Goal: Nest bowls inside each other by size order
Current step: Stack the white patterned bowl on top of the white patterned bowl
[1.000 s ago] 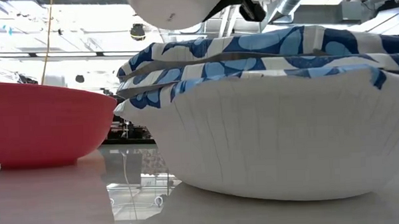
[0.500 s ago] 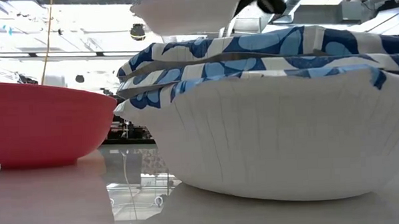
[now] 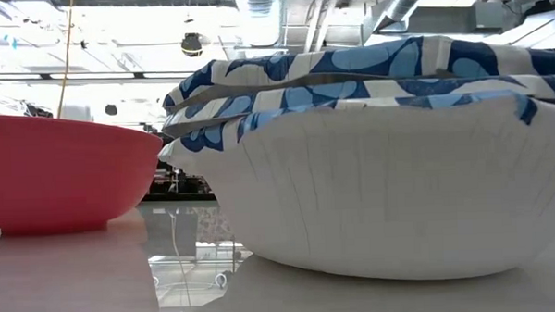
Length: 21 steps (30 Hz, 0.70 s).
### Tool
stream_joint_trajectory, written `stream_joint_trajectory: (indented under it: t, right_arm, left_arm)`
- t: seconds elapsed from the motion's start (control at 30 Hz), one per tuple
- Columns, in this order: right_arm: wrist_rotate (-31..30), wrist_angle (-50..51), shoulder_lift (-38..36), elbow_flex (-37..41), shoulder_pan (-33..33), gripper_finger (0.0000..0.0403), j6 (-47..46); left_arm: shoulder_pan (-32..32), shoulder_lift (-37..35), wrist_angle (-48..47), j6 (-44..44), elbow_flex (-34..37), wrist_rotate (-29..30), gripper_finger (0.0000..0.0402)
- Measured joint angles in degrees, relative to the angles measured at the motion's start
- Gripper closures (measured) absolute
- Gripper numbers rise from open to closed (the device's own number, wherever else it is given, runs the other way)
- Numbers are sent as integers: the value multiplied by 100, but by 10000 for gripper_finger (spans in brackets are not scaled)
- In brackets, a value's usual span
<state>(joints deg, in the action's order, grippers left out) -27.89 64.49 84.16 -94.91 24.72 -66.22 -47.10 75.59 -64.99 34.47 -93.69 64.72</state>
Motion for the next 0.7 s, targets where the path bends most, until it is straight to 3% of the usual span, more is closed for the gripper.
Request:
stream_joint_trajectory:
  t: [0.3,0.43,0.57,0.7]
  right_arm:
    - [189,717,-1690,-2,-722,401,1577]
    - [94,641,-2360,80,-688,401,2108]
    - [-93,5,-3127,1141,-573,401,1989]
    - [199,-1576,-3936,2851,-571,401,1464]
  left_arm:
    - [-36,0,-2,228,0,-76,272]
    - [-36,2,-2,285,0,-256,272]
    - [-37,2,-2,287,0,-244,272]
    - [-34,2,-2,263,0,-189,272]
